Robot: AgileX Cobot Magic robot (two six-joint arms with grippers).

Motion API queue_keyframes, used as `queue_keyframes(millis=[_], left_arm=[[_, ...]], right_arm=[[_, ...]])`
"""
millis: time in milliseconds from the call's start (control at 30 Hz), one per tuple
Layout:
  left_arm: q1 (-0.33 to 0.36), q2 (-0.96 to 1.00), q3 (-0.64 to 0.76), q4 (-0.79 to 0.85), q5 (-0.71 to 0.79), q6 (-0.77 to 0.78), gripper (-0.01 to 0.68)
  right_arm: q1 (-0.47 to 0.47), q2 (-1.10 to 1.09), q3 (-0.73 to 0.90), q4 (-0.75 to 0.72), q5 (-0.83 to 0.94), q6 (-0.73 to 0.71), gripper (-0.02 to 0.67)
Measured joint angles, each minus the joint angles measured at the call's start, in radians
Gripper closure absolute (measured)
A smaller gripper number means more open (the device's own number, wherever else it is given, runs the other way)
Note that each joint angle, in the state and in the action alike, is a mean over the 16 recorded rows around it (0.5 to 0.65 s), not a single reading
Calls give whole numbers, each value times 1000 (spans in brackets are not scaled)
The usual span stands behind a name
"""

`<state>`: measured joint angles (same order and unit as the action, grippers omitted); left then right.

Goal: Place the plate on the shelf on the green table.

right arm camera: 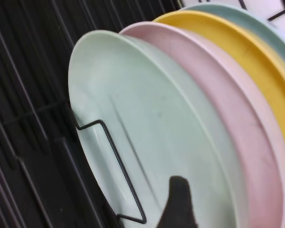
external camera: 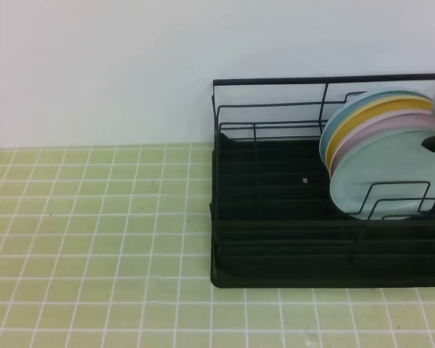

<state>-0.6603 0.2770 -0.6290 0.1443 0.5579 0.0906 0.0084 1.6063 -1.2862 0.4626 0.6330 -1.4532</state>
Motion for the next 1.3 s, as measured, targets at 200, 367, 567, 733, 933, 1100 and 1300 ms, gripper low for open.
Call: queue_keyframes(millis=[200, 367, 567, 733, 933, 1100, 1300], left_arm=[[0, 0, 0, 67, 7, -7, 675], [0, 0, 0, 172, 11, -60, 675], [0, 0, 4, 300, 13, -192, 675], [0, 0, 28, 343, 6, -308, 675], [0, 0, 84, 300, -31, -381, 675], [0, 0, 129, 243, -74, -380, 675], [0, 1, 157, 193, -110, -361, 675]], right_arm=[[0, -59, 0, -10, 5, 116, 179], [0, -133, 0, -9, 12, 287, 298], [0, -246, 10, 64, 51, 481, 486], [1, -352, 53, 168, 100, 584, 602], [1, -503, 170, 286, 150, 612, 647], [2, -668, 313, 330, 166, 616, 647], [2, -889, 493, 329, 171, 623, 648]])
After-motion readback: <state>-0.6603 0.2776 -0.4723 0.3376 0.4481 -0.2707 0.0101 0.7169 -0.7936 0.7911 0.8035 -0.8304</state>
